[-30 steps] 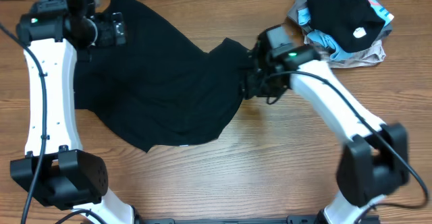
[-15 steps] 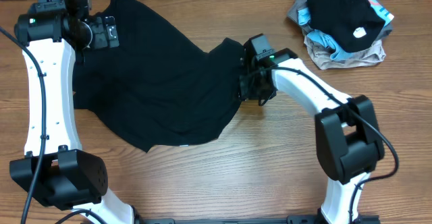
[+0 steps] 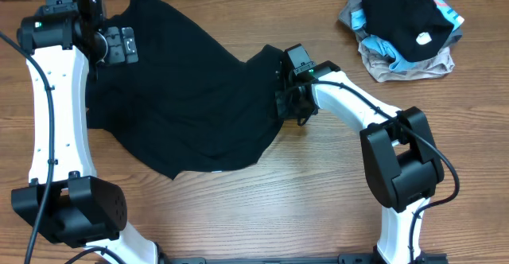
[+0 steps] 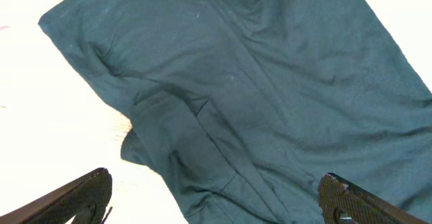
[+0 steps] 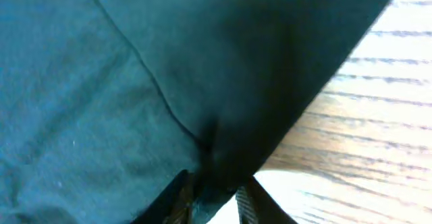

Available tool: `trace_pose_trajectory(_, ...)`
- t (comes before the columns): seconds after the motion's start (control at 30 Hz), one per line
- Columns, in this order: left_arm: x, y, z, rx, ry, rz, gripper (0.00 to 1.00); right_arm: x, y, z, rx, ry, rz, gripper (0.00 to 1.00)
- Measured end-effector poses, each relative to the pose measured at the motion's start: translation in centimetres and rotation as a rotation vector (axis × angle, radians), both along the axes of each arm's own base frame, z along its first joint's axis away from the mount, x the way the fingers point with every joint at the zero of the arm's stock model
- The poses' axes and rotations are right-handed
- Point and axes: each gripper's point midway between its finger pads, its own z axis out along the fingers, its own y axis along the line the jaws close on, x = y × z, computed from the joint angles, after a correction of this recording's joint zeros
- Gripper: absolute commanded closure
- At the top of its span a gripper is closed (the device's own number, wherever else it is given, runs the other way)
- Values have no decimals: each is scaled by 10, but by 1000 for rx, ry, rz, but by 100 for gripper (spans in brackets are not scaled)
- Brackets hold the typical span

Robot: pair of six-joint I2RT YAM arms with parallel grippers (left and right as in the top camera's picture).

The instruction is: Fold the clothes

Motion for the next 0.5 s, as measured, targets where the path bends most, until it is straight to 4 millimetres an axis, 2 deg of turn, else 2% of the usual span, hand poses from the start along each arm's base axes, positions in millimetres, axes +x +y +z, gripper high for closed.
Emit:
trace_pose_trajectory(0.13, 0, 0, 0, 1, 2, 1, 0, 1, 0, 0, 0, -2, -1, 96)
trace_pose_trajectory(0.33, -5, 0, -2, 0, 22, 2, 0, 7, -6, 0, -8, -17, -18, 96)
trace_pose_trajectory(0.43, -6, 0, -3, 0, 25, 2, 0, 14, -19, 0, -12, -22, -49, 96)
trace_pose_trajectory(0.5, -6, 0, -3, 0, 25, 2, 0, 21, -35, 0, -15, -25, -80, 96)
